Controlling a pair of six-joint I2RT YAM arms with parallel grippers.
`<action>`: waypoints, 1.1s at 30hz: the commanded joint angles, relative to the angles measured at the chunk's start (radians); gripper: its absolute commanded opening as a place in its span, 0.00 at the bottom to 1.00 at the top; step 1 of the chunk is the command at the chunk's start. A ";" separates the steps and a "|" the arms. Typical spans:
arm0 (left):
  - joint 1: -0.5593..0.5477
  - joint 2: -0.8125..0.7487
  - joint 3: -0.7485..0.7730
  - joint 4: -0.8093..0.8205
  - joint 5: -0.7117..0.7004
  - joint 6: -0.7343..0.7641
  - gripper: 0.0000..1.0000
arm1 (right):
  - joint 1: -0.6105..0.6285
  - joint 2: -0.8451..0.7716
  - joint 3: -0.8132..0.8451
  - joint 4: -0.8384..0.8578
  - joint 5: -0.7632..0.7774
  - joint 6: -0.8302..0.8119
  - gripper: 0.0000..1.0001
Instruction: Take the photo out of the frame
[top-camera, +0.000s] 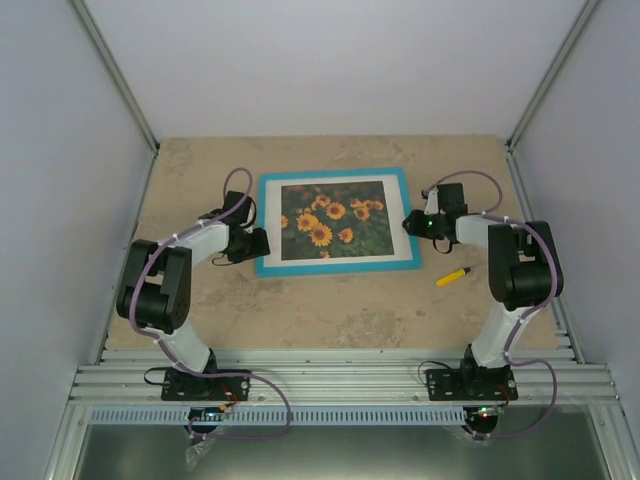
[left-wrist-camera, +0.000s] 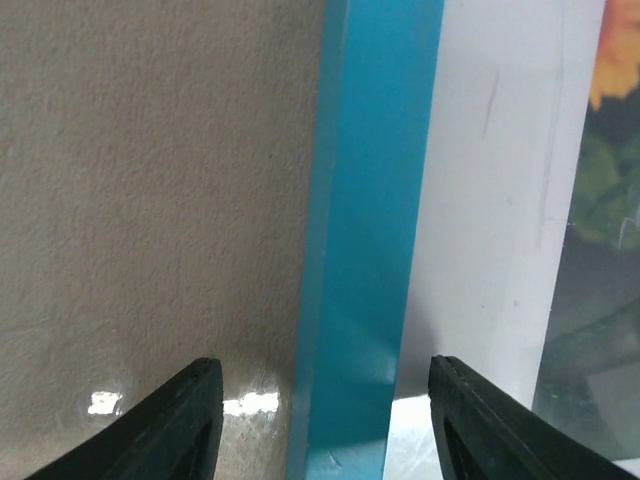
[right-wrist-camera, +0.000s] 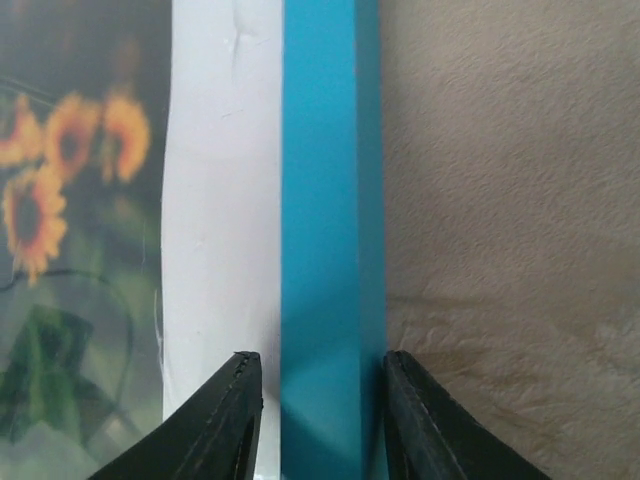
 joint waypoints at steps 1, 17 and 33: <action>-0.018 0.030 0.011 -0.034 -0.008 0.016 0.55 | 0.018 -0.045 -0.022 0.006 -0.018 0.003 0.38; -0.027 0.021 0.014 -0.064 -0.051 0.030 0.19 | 0.129 -0.198 -0.052 -0.060 0.096 -0.088 0.83; -0.027 -0.107 0.052 -0.110 -0.053 0.020 0.01 | 0.638 -0.422 -0.148 -0.049 0.335 -0.382 0.98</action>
